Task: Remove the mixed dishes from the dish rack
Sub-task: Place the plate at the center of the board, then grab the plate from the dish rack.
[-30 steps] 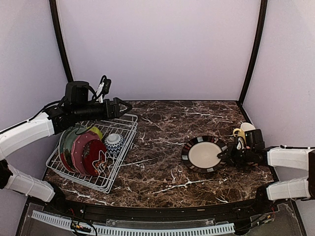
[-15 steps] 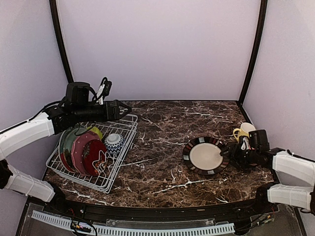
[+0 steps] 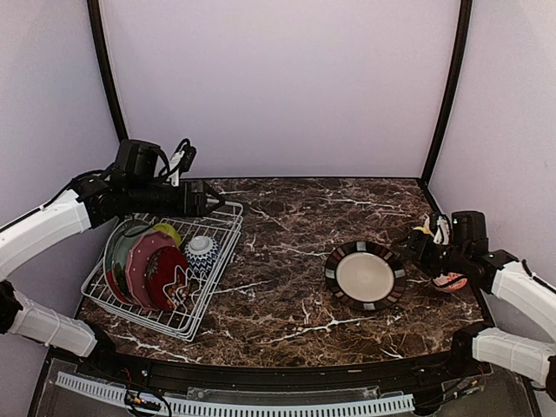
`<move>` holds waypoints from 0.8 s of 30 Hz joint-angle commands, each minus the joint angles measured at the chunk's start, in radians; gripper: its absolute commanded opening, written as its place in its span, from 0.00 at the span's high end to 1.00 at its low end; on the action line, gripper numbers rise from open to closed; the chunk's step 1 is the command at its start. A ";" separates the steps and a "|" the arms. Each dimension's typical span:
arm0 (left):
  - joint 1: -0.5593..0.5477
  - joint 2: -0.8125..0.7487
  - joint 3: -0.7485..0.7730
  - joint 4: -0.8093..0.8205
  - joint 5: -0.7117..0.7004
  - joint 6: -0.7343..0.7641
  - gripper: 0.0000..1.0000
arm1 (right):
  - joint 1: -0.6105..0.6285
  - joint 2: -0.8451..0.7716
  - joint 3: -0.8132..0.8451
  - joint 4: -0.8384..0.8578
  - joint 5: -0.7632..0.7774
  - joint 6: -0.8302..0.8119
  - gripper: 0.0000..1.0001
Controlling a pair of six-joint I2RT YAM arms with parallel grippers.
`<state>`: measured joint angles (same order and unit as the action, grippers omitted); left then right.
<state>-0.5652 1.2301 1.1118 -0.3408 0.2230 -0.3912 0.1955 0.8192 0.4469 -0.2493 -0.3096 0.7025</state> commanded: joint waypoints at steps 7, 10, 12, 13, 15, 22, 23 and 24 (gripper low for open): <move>0.008 -0.078 0.138 -0.438 -0.261 0.084 0.12 | -0.005 0.073 0.079 0.059 -0.093 -0.191 0.06; 0.023 -0.094 0.194 -0.607 -0.393 0.105 0.11 | 0.004 0.127 0.093 0.125 -0.155 -0.219 0.05; 0.053 -0.097 0.243 -0.715 -0.451 0.114 0.10 | 0.018 0.159 0.103 0.171 -0.193 -0.231 0.05; 0.087 -0.098 0.279 -0.747 -0.470 0.117 0.09 | 0.026 0.178 0.110 0.191 -0.205 -0.238 0.05; 0.153 -0.101 0.323 -0.827 -0.473 0.125 0.09 | 0.052 0.212 0.126 0.223 -0.227 -0.255 0.05; 0.280 -0.051 0.419 -0.996 -0.548 0.173 0.07 | 0.135 0.304 0.149 0.329 -0.286 -0.297 0.04; 0.285 -0.039 0.421 -1.006 -0.549 0.177 0.11 | 0.140 0.313 0.149 0.337 -0.294 -0.301 0.03; 0.286 -0.022 0.423 -1.007 -0.548 0.182 0.13 | 0.145 0.320 0.149 0.344 -0.303 -0.304 0.03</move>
<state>-0.2955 1.1534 1.5116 -1.2137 -0.2718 -0.2516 0.3183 1.1126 0.5743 0.0029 -0.5545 0.4377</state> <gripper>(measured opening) 0.921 0.965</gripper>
